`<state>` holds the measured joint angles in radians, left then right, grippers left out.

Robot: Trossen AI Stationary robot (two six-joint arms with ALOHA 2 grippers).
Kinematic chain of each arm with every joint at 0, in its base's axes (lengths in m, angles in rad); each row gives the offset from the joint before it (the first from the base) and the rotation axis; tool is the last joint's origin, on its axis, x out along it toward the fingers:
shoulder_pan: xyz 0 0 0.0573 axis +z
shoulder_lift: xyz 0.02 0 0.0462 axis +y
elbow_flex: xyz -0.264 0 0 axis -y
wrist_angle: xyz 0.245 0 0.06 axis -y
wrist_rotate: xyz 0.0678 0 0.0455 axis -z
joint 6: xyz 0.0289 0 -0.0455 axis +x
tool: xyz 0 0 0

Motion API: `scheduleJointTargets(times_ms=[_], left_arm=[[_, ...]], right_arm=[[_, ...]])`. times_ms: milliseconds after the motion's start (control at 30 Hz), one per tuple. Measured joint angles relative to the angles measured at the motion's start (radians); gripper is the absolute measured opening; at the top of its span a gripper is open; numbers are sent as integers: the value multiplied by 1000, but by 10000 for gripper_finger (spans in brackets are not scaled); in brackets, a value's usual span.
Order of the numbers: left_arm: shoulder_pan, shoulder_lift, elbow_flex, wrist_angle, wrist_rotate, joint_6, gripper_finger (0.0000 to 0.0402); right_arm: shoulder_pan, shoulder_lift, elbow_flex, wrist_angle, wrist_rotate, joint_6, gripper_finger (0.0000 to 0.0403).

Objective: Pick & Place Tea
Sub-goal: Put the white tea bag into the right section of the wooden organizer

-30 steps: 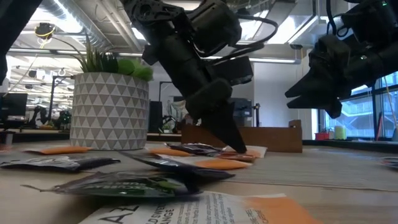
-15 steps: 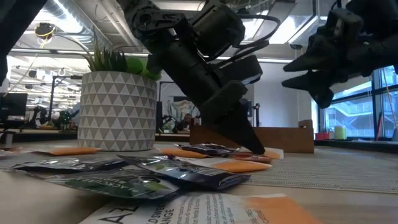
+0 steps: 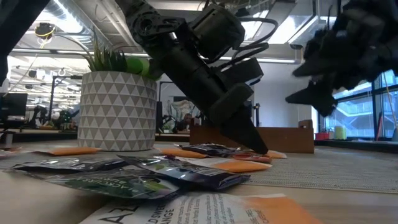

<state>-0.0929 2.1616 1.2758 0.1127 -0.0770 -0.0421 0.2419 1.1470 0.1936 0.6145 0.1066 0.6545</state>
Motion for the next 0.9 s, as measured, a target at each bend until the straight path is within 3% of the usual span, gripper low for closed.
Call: scheduleJointTargets(times_ms=[67, 133, 267, 367, 700, 900], left_arm=[[0, 0, 0, 0, -1, 1, 4], [0, 0, 0, 0, -1, 1, 4], [1, 0, 0, -1, -3, 3, 2], [1, 0, 0, -1, -3, 3, 4], [2, 0, 0, -1, -2, 3, 4], [2, 0, 0, -1, 5, 2, 2]], right_arm=[[28, 20, 44, -54, -76, -96, 286], [66, 39, 110, -193, -67, -152, 295], [146, 103, 280, -616, 126, -172, 300], [188, 169, 378, -810, 212, -131, 300], [222, 366, 423, -906, 206, 27, 300], [202, 408, 430, -951, 218, 45, 301]])
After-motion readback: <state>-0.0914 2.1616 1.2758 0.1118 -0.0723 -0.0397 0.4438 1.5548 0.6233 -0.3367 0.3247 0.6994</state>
